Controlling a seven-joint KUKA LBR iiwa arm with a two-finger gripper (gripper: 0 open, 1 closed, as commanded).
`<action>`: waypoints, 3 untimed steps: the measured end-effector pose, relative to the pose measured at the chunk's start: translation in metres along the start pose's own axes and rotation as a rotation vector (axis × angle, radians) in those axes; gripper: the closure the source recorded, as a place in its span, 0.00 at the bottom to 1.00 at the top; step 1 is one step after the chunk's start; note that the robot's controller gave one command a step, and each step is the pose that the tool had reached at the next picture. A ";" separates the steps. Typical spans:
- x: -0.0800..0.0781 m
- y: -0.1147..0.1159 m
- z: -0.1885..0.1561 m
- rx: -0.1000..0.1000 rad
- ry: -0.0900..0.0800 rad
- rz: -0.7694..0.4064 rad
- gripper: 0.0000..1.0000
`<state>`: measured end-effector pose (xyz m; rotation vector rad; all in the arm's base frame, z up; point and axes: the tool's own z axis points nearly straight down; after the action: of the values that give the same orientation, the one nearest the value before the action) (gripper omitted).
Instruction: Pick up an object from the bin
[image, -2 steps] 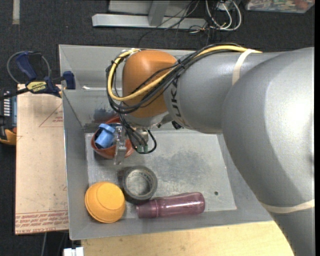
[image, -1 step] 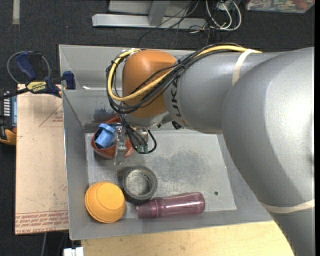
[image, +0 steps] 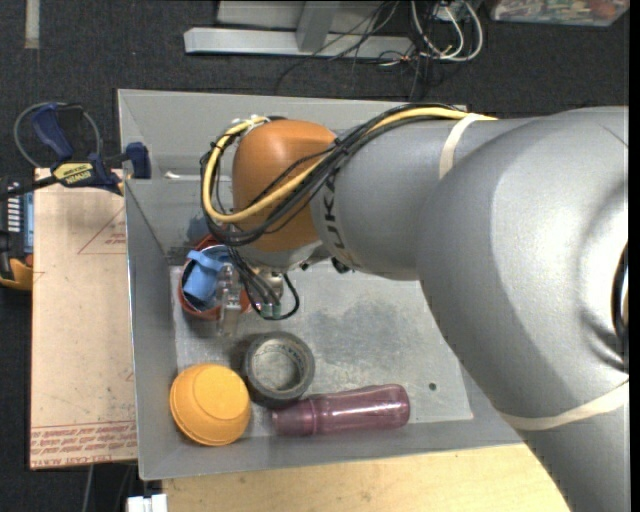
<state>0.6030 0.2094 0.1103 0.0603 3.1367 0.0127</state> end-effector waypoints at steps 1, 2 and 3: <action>0.004 -0.002 -0.013 0.005 0.010 -0.007 1.00; -0.013 0.009 -0.123 0.000 -0.001 0.198 1.00; -0.007 0.007 -0.025 0.005 0.020 0.036 1.00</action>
Offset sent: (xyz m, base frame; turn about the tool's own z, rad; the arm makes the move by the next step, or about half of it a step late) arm 0.0116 0.0063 0.1208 0.2008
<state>0.6104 0.2161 0.1357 0.1169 3.1550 0.0052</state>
